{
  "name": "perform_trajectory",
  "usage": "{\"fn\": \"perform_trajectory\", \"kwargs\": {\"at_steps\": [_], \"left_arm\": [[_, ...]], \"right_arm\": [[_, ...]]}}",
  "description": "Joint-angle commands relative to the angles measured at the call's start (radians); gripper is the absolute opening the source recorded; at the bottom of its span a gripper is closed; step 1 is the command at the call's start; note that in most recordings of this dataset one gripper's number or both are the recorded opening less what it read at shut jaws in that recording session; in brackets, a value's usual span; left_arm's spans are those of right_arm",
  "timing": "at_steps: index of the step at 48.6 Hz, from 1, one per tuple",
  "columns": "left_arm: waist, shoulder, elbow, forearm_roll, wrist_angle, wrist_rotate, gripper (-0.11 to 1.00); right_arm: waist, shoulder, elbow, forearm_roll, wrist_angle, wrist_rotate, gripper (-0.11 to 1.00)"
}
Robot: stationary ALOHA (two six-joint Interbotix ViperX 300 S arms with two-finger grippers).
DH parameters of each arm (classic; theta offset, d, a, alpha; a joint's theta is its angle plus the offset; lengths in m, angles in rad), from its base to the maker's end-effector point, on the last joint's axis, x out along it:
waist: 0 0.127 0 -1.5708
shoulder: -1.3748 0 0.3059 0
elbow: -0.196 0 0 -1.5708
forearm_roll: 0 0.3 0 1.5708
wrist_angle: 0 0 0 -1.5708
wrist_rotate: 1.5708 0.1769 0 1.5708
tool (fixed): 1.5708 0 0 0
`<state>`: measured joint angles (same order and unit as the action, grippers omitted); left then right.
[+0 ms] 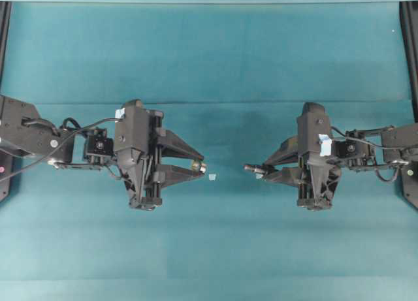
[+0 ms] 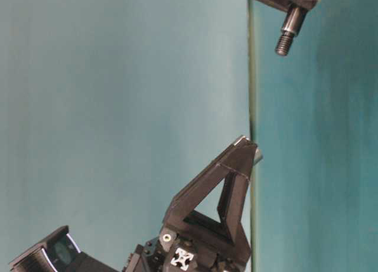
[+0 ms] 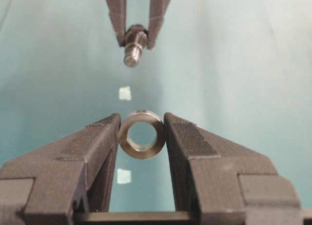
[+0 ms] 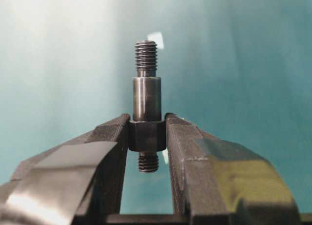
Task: Insert the washer onto the shaft with both hands.
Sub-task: 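Lift both parts and rotate grippers to face each other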
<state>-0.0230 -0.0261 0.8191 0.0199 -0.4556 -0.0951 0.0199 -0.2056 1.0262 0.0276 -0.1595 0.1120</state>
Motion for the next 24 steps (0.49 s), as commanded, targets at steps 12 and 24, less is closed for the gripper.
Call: {"fn": "perform_trajectory", "kwargs": {"at_steps": [12, 24], "left_arm": [[-0.002, -0.003, -0.015, 0.000, -0.023, -0.003, 0.36], [-0.002, 0.011, -0.020, 0.000, -0.023, -0.005, 0.36]], "right_arm": [[0.006, 0.003, -0.009, 0.002, -0.069, 0.012, 0.00], [0.025, 0.043, -0.011, 0.002, -0.100, 0.012, 0.00]]}}
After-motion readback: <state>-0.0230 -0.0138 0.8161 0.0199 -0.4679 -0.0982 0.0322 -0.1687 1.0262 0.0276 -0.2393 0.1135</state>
